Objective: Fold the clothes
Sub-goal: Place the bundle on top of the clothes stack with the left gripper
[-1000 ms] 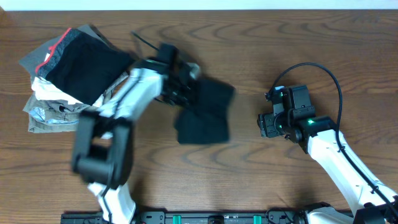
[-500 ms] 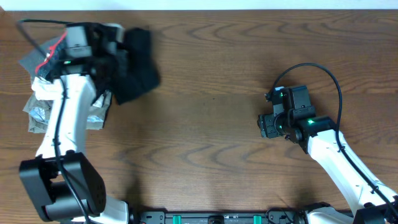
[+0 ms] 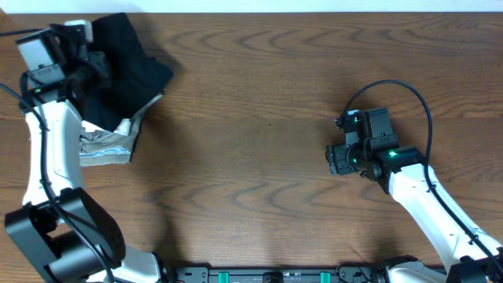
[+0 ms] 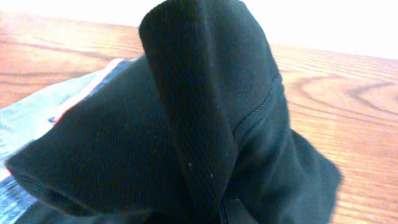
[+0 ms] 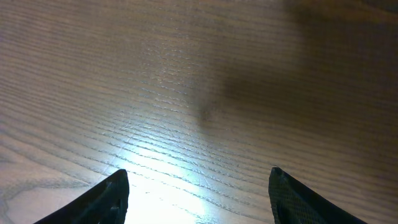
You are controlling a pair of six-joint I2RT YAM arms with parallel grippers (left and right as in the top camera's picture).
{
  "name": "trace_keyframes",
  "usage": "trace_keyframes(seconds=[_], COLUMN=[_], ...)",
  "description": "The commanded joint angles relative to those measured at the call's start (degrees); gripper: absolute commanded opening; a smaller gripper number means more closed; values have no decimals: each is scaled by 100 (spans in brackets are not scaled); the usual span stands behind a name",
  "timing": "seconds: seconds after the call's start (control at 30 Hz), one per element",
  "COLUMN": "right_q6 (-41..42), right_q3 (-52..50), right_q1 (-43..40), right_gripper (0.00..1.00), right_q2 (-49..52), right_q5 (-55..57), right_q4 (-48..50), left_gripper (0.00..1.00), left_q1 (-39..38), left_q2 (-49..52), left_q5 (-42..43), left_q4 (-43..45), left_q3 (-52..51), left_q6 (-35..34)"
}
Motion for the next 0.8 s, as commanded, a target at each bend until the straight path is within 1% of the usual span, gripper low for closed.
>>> trace_keyframes(seconds=[0.0,0.1,0.13,0.23,0.27,0.33,0.37,0.43,0.47,0.53,0.67,0.77], right_q6=[-7,-9,-7,-9,-9,-9,-7,-9,-9,-9,-9,-9], right_q3=[66,66,66,66,66,66,66,66,66,66,66,66], right_q1=[81,81,81,81,81,81,81,81,81,81,81,81], right_gripper=[70,70,70,70,70,70,70,71,71,71,71,72], right_q2=[-22,-22,-22,-22,-22,-22,-22,-22,-22,-22,-22,-22], right_q5=[39,39,39,39,39,39,39,42,42,39,42,39], right_q4=[-7,-22,-24,-24,-24,-42,-55,-85,-90,-98,-107,-107], left_gripper=[7,8,9,17,21,39,50,88,98,98,98,98], left_q1=[358,599,673,833,914,1021,1080,1174,1228,1298,1320,1244], left_q2=[212,334,369,452,476,492,492,490,490,490,442,341], left_q5=[-11,-9,-11,-13,-15,-13,-13,-9,13,201,817,885], left_q4=[210,308,304,260,251,227,219,192,155,107,57,-50], left_q3=[186,186,186,184,179,179,179,179,179,179,179,179], left_q6=[-271,-442,-444,-492,-527,-564,-649,-903,-1075,-1283,-1298,-1294])
